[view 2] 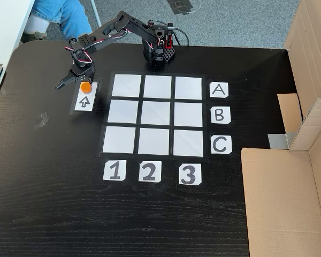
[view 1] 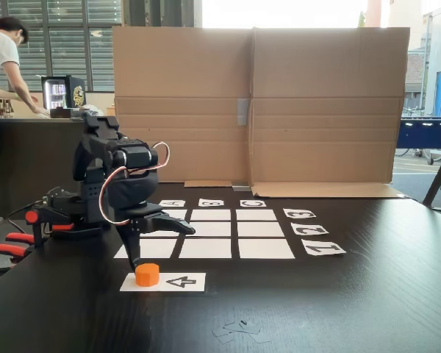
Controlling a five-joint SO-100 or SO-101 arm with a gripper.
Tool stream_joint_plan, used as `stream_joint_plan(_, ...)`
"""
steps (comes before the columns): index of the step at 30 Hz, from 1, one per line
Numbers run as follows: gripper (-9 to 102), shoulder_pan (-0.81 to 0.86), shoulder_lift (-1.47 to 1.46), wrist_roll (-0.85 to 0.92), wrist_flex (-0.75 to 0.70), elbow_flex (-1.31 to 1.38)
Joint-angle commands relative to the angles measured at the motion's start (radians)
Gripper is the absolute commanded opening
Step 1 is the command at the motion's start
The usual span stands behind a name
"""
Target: Pick up the round, orange token and place it in the grid on square B2.
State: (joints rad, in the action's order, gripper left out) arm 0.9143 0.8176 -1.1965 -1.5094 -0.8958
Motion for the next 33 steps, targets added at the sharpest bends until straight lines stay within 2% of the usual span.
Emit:
stream_joint_plan(1,16,-0.02,0.011,-0.005,0.057,0.037)
stream_joint_plan(3,14,-0.02,0.006,-0.003,0.06,0.023)
stream_joint_plan(5,6,-0.018,-0.002,0.021,0.06,0.023)
stream_joint_plan(8,-1,-0.017,-0.009,0.02,0.071,0.025)
stream_joint_plan(20,-1,0.006,0.051,0.021,0.067,0.015)
stream_joint_plan(33,-1,0.026,0.574,0.049,0.044,-0.202)
